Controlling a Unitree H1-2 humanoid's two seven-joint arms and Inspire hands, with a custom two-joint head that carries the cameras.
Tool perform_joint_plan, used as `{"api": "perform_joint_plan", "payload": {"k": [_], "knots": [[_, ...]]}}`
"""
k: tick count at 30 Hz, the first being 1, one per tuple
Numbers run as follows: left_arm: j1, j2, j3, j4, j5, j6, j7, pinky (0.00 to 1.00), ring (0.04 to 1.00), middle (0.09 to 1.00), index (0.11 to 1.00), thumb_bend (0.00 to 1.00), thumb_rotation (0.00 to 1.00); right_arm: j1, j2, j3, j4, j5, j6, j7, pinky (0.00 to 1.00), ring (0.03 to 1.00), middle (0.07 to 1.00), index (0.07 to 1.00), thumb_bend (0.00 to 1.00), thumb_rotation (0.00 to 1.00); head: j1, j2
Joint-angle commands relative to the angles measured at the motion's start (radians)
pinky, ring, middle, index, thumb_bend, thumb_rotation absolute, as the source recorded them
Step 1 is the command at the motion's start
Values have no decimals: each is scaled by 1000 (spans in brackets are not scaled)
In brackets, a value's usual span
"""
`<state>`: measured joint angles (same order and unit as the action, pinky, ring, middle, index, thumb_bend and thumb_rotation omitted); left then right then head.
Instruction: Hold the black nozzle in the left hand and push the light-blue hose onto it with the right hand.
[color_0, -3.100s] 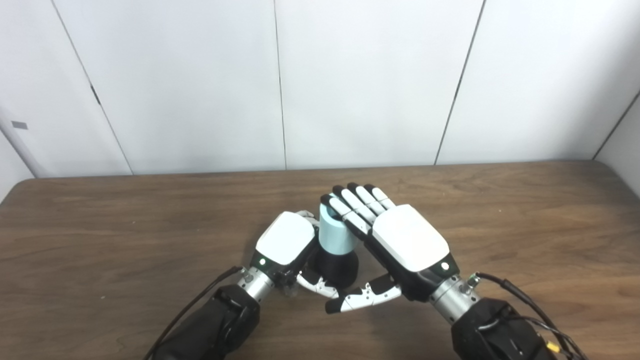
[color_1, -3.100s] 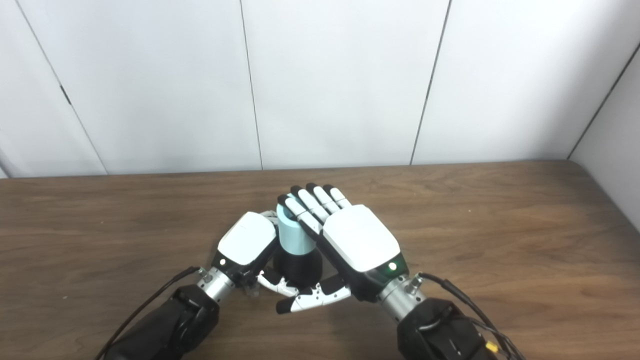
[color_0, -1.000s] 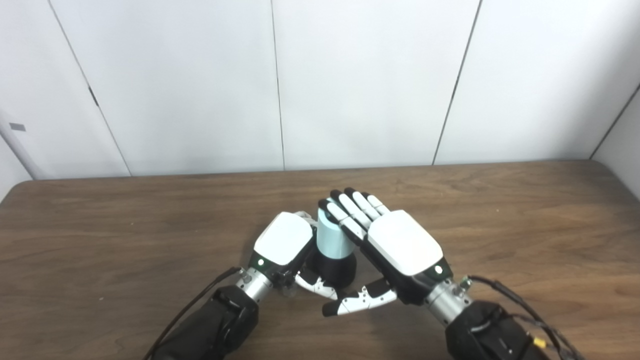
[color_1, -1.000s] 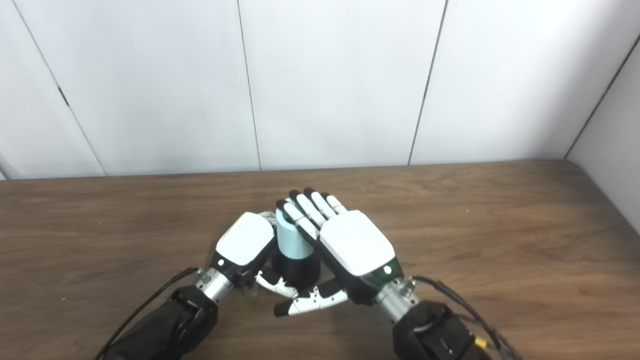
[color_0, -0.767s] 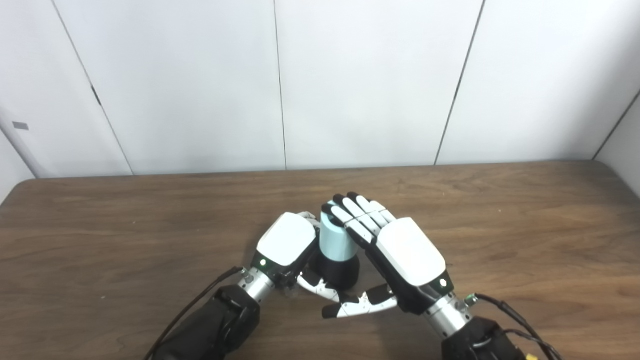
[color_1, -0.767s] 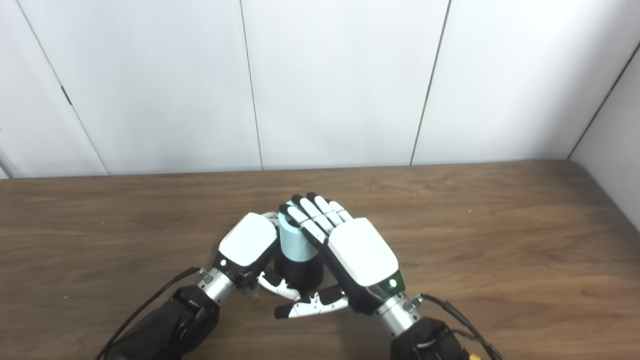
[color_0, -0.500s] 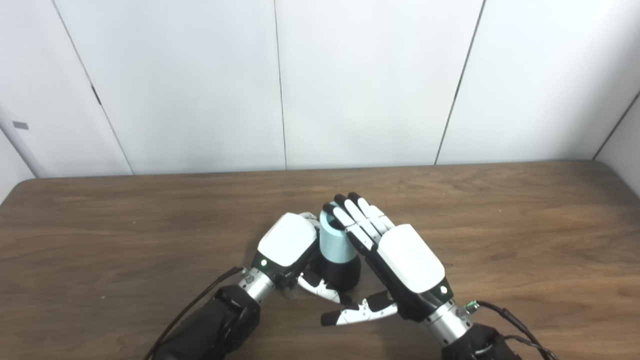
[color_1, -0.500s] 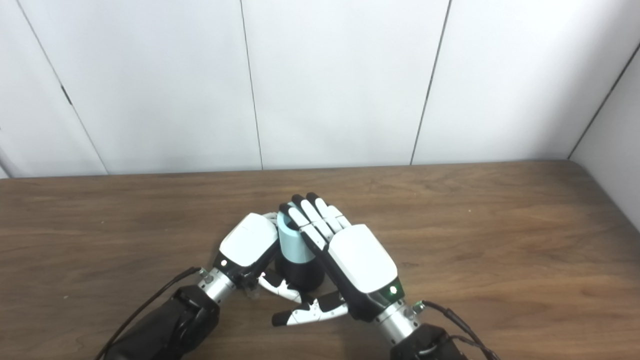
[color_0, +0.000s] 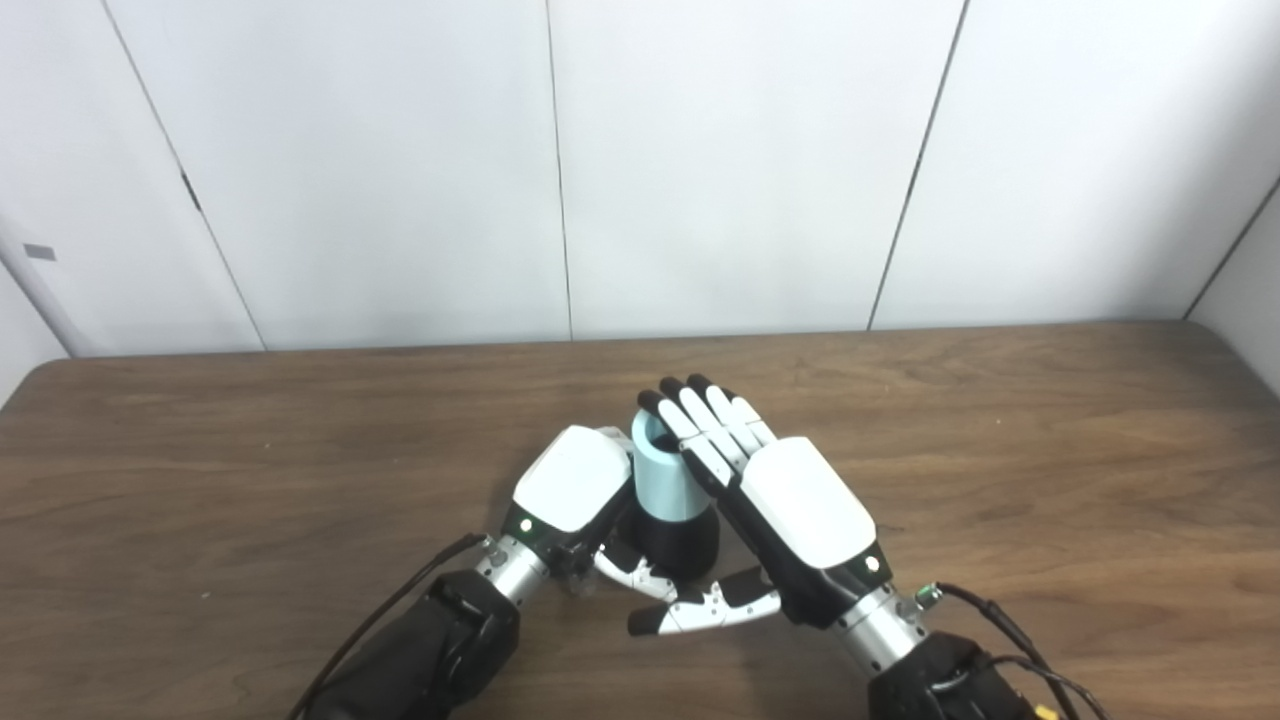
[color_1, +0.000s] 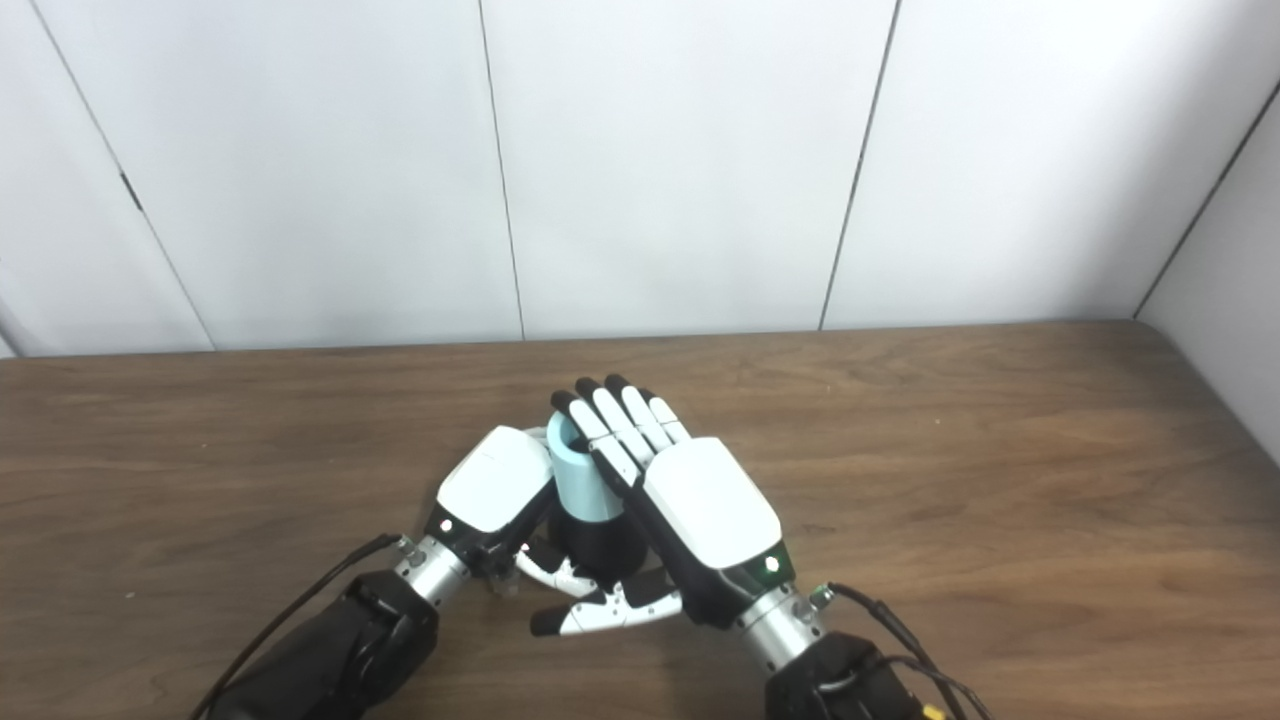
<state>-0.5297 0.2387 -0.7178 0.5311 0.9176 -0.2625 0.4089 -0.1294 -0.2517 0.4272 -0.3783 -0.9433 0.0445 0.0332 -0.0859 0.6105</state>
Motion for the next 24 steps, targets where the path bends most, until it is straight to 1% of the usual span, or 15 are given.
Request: {"api": "perform_joint_plan", "payload": {"k": [1, 4, 8, 10, 12, 14, 16, 18, 20, 21, 24], "knots": [[189, -36, -93, 155, 43, -4, -54, 630, 506, 443, 484, 503, 0, -46, 27, 8, 1, -7, -13, 51, 1000, 1000, 1000, 1000, 869, 773, -1, 0], [186, -38, -91, 170, 40, -18, -33, 662, 482, 430, 495, 503, 0, -45, 34, -13, -4, 2, -12, 48, 1000, 1000, 1000, 1000, 858, 762, -5, -2], [180, -40, -89, 183, 31, -30, -39, 681, 470, 433, 512, 502, 0, -43, 51, -50, -1, 7, -38, -16, 1000, 1000, 1000, 1000, 844, 755, -5, -4], [178, -41, -88, 189, 31, -31, -37, 691, 473, 437, 507, 502, 0, -38, 65, -69, 10, 21, -67, -75, 1000, 1000, 1000, 1000, 827, 729, -6, -5], [177, -40, -90, 189, 36, -27, -41, 692, 474, 437, 501, 503, 0, -31, 84, -88, 29, 39, -105, -149, 932, 993, 1000, 1000, 806, 686, -7, -5], [178, -38, -91, 184, 40, -24, -43, 697, 473, 435, 512, 502, 0, -24, 100, -104, 44, 44, -126, -201, 850, 957, 996, 1000, 796, 662, -8, -4], [179, -36, -90, 180, 41, -23, -46, 697, 477, 437, 512, 502, 0, -17, 109, -115, 54, 31, -139, -241, 815, 929, 979, 1000, 776, 687, -7, -3], [179, -35, -90, 177, 43, -21, -46, 697, 482, 439, 509, 502, 0, -11, 115, -127, 67, 31, -153, -274, 803, 913, 969, 1000, 759, 698, -8, -3], [179, -34, -90, 176, 44, -21, -46, 693, 481, 433, 510, 501, 0, -7, 114, -138, 76, 32, -162, -291, 837, 929, 981, 1000, 745, 717, -10, -3], [179, -33, -90, 177, 44, -22, -47, 696, 476, 436, 515, 501, 0, -5, 111, -143, 77, 34, -162, -291, 910, 977, 995, 1000, 737, 742, -10, -4], [179, -33, -87, 178, 38, -27, -47, 695, 470, 436, 520, 501, 0, 1, 103, -163, 85, 51, -168, -296, 975, 997, 1000, 1000, 745, 763, -12, -4]]}}
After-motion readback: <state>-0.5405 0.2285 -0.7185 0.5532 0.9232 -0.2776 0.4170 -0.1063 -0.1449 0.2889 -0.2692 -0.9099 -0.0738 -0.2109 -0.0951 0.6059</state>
